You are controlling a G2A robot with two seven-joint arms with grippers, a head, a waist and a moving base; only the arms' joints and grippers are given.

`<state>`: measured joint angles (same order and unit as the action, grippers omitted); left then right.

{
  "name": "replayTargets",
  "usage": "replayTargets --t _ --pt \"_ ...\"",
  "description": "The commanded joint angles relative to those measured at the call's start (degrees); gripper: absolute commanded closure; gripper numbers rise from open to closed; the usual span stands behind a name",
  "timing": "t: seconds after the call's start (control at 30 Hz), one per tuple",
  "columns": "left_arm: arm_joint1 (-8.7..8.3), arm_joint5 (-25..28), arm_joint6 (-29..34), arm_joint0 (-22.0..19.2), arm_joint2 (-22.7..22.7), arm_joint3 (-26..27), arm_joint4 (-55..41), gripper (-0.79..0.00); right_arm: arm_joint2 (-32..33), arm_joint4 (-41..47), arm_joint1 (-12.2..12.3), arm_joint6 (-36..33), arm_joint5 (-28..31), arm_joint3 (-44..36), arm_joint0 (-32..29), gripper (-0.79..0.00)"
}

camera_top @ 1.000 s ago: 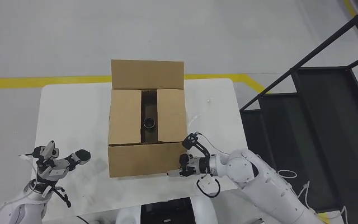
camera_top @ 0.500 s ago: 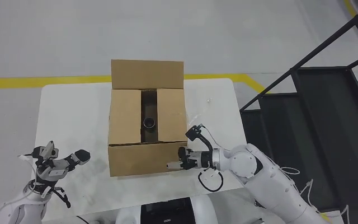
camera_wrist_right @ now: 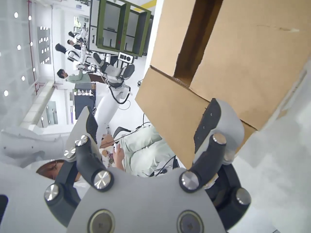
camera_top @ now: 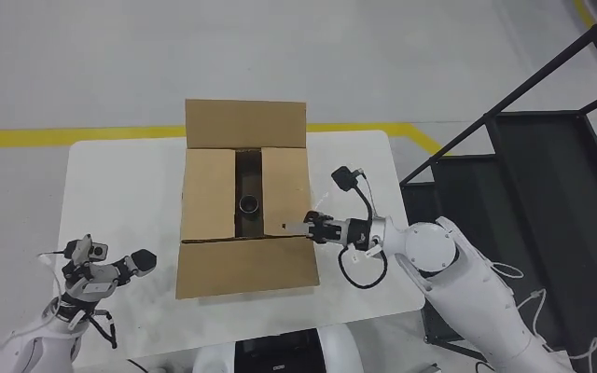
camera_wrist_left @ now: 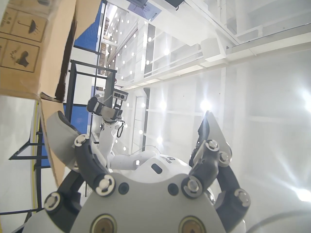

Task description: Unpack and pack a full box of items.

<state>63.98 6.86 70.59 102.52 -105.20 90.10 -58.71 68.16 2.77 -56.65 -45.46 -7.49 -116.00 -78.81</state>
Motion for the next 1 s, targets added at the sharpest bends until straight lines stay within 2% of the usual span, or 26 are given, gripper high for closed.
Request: replayTargets --t 0.0,0.1,0.23,0.37,0.87,0.97 --pt "-0.21 -1.54 0.71 -0.42 -0.54 -0.02 0.70 -0.785 -2.11 0.53 -0.45 0.26 -4.12 0.49 2.43 -0.785" --pt "-0.51 -4.61 2.77 -1.01 -1.03 0.04 0.85 -0.785 -5.90 1.04 -1.34 1.19 -6.75 1.25 6.02 -0.785" --pt "-1.01 -7.51 5.08 -2.23 -2.24 -1.57 1.74 -0.785 -10.33 4.08 -2.65 1.77 -7.45 3.16 10.03 -0.785" --pt "-1.28 -12.57 9.82 -4.59 -1.58 -4.64 -1.48 -0.785 -11.62 5.16 -3.14 1.66 -8.21 5.16 11.88 -0.785" --pt "-1.36 -12.90 9.96 -5.21 -1.64 -5.51 -1.39 -0.785 -11.62 5.16 -3.14 1.66 -8.21 5.16 11.88 -0.785" --pt "-1.39 -12.78 8.18 -5.66 -0.98 -4.62 0.33 -0.785 -11.62 5.16 -3.14 1.66 -8.21 5.16 11.88 -0.785"
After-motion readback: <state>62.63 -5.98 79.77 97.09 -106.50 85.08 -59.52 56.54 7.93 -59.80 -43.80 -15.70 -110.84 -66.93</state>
